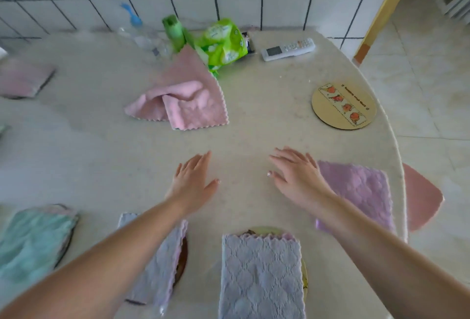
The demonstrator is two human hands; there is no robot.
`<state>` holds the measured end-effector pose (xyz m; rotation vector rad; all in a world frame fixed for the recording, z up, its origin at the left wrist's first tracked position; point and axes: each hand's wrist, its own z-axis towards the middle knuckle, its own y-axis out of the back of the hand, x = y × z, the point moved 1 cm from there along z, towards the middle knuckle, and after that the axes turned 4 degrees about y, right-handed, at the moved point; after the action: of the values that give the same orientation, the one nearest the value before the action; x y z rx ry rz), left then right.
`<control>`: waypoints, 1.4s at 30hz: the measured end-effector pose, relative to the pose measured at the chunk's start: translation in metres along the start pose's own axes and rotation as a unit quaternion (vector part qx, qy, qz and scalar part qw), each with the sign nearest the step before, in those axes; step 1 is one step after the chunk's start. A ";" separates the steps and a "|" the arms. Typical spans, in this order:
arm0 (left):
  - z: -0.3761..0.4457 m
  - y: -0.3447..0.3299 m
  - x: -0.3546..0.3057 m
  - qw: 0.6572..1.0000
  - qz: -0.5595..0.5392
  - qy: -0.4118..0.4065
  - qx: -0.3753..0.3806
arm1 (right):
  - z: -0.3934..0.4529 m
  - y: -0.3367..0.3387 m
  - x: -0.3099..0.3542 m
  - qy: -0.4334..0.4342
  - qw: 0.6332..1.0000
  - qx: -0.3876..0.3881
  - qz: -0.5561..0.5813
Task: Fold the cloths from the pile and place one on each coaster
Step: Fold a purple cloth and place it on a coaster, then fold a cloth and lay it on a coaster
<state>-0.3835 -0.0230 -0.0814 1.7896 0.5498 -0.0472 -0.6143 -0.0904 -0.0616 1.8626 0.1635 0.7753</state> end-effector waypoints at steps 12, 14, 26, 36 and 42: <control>0.075 0.032 0.084 0.999 -0.034 0.020 0.014 | 0.138 -0.050 0.101 0.048 0.997 0.030 -0.044; 0.088 0.033 0.087 0.999 -0.029 0.009 0.018 | 0.153 -0.051 0.106 0.043 0.997 0.024 -0.057; 0.117 0.055 0.101 0.962 -0.212 -0.065 -0.159 | 0.192 -0.039 0.117 0.074 0.988 -0.113 -0.078; 0.114 0.117 0.100 0.881 -0.402 0.010 -0.251 | 0.168 0.041 0.166 0.133 0.948 -0.227 0.178; 0.085 0.182 0.118 0.937 -0.222 -0.073 -0.259 | 0.152 0.103 0.171 0.162 0.934 -0.285 0.141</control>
<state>-0.1873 -0.0951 0.0215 1.1144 0.7697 -0.3162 -0.4178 -0.1760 0.0674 1.2098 -0.1189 1.1857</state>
